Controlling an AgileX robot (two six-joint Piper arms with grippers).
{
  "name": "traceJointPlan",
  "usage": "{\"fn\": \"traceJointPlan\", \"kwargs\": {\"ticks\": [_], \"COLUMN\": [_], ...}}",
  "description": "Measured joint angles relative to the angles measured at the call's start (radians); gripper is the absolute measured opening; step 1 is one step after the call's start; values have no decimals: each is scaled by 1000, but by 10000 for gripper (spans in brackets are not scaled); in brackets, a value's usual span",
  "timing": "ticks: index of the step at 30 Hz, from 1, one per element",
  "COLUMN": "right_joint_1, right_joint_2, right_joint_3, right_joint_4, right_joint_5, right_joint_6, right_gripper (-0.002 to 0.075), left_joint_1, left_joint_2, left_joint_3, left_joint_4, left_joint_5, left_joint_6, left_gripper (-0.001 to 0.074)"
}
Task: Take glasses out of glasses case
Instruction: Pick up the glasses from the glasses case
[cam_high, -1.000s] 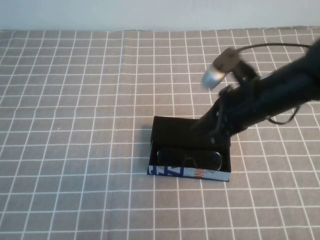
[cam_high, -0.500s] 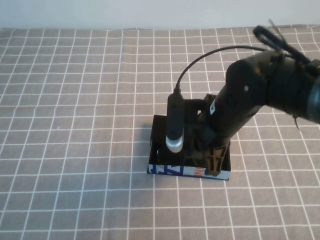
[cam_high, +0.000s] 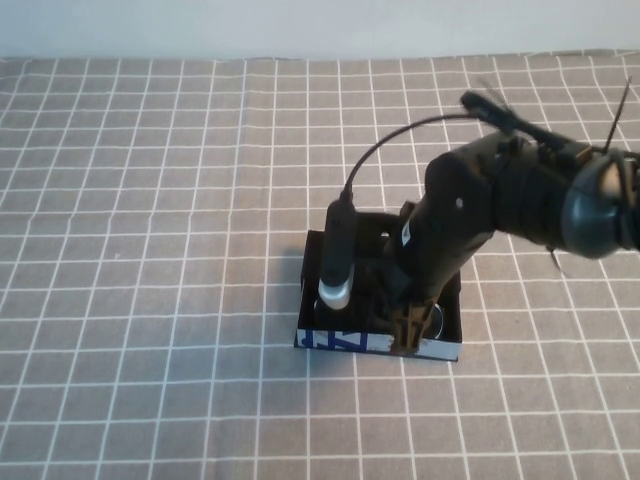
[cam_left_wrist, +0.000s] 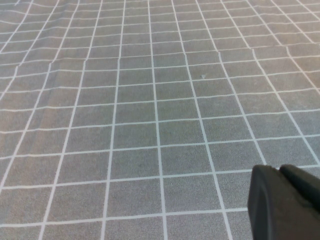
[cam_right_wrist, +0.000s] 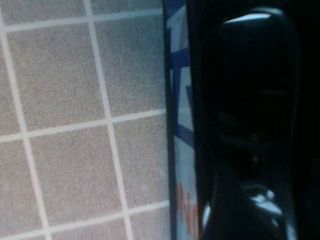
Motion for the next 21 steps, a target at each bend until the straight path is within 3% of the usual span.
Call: {"fn": "traceJointPlan", "kwargs": {"ticks": [6,12,14,21], "right_joint_1": [0,0,0,0], "right_joint_2": [45,47,45,-55], "right_joint_3": [0,-35,-47,-59], "right_joint_4": [-2,2,2,4], "right_joint_5": [-13,34,52,108], "right_joint_6": [2,2,2,6], "right_gripper": [284,59,23,15], "left_joint_1": [0,0,0,0], "left_joint_2": [0,0,0,0], "left_joint_3": [0,0,0,0], "left_joint_4": [0,0,0,0], "left_joint_5": [0,0,0,0], "left_joint_6": [0,0,0,0], "left_gripper": [-5,-5,-5,-5]}}
